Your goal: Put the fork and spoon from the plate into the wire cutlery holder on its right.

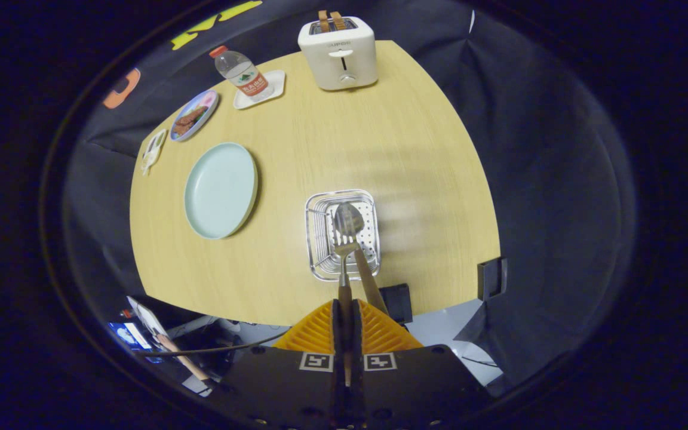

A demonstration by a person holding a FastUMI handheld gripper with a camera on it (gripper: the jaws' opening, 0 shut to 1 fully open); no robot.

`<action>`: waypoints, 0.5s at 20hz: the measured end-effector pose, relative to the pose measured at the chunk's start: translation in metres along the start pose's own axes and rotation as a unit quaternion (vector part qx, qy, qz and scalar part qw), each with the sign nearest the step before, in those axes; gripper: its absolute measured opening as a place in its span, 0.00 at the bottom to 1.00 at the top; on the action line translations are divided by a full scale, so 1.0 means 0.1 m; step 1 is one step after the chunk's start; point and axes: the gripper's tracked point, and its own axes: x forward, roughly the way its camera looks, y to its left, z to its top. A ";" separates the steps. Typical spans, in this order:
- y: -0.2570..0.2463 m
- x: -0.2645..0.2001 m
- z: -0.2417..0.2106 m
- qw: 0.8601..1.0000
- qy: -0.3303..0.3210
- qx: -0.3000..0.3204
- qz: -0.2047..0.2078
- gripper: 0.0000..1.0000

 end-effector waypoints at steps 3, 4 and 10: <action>0.03 -0.01 0.07 1.000 -0.001 -0.015 -0.006 0.08; 0.04 -0.05 0.11 1.000 -0.005 -0.018 -0.009 0.08; 0.09 -0.06 0.21 0.999 -0.036 -0.032 -0.020 0.28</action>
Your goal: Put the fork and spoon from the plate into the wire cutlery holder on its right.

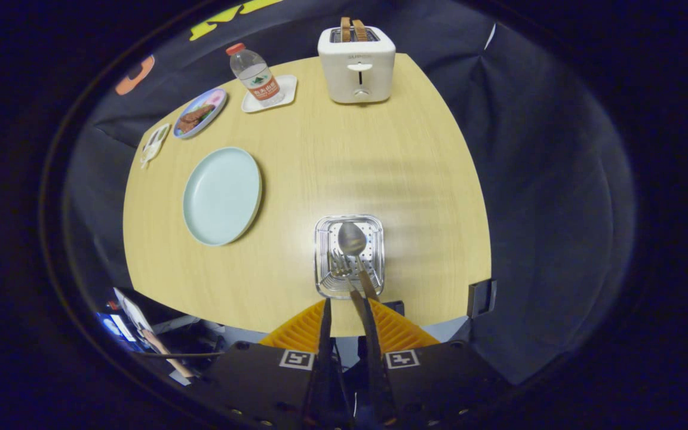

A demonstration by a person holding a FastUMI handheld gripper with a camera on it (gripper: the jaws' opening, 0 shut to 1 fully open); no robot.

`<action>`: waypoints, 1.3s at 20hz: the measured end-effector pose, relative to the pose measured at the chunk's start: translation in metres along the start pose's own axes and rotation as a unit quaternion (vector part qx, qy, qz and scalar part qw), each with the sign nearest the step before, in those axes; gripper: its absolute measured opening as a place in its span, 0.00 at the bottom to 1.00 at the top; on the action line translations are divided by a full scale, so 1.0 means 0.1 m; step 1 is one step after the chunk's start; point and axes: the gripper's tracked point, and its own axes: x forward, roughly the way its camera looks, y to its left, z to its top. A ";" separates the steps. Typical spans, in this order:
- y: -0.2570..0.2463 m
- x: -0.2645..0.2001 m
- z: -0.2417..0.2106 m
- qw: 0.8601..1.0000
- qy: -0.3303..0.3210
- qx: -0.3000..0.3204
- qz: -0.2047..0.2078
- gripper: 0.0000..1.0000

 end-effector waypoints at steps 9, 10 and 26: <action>0.47 -0.15 0.19 0.995 -0.099 -0.024 0.019 0.41; 0.56 -0.20 0.24 0.992 -0.121 -0.030 0.022 0.46; 2.02 -1.92 0.48 0.857 -0.504 -0.084 0.067 0.96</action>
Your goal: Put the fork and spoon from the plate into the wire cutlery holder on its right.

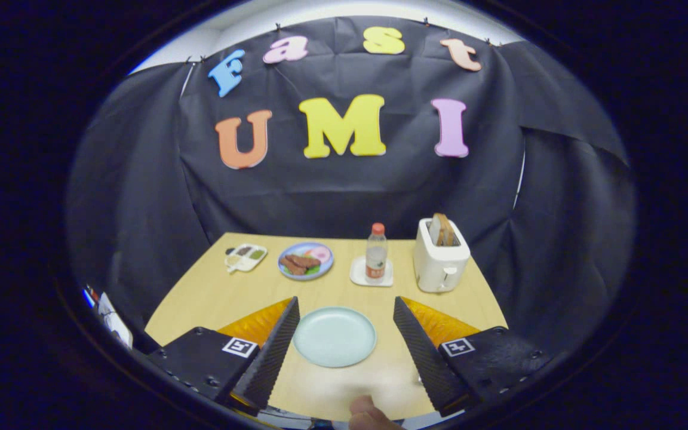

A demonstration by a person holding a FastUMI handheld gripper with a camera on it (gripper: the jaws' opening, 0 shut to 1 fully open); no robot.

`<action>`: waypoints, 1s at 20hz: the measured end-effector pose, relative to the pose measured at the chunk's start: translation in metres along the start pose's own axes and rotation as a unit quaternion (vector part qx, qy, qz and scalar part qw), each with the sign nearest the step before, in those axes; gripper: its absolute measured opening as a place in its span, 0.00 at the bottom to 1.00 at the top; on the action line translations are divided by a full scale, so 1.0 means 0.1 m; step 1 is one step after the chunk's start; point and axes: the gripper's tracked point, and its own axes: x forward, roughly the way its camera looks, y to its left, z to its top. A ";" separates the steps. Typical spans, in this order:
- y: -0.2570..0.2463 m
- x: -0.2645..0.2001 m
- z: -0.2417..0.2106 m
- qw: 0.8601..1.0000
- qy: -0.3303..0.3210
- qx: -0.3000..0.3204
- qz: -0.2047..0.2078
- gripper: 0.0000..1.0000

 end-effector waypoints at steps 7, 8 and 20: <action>0.15 -0.72 0.55 0.981 -0.187 -0.033 -0.037 0.95; 0.17 -0.75 0.59 0.979 -0.199 -0.039 -0.033 0.95; -0.24 -1.11 0.50 0.973 -0.228 -0.032 -0.017 0.95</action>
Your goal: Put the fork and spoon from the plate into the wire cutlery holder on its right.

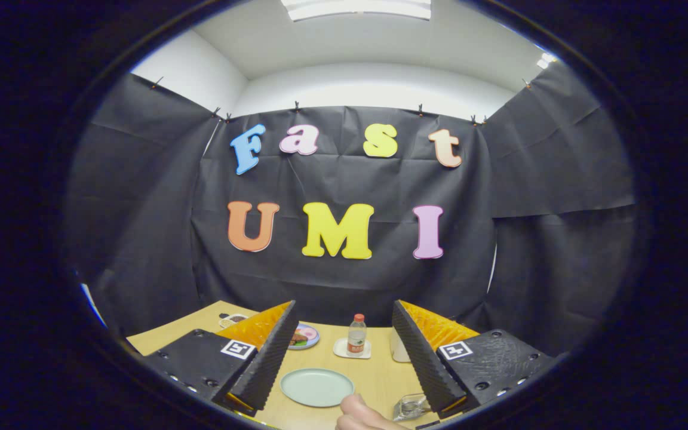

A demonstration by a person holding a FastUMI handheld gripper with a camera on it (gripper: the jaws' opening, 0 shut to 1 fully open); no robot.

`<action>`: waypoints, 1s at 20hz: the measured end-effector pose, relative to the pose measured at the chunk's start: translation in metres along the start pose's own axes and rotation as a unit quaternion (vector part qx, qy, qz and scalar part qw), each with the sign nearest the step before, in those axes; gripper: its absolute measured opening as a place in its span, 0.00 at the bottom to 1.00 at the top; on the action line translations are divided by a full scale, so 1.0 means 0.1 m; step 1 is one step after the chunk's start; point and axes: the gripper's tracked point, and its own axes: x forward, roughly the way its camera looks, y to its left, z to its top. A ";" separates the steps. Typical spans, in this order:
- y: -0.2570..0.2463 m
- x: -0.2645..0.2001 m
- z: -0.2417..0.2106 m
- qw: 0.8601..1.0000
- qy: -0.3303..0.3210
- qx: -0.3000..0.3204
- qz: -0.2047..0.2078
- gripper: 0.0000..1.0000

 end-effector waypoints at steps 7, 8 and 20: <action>-0.26 -0.06 -0.10 1.000 0.012 -0.002 0.024 0.95; -0.28 -0.06 -0.11 0.999 0.013 -0.003 0.029 0.95; -0.41 -0.04 -0.18 0.998 0.018 -0.008 0.063 0.95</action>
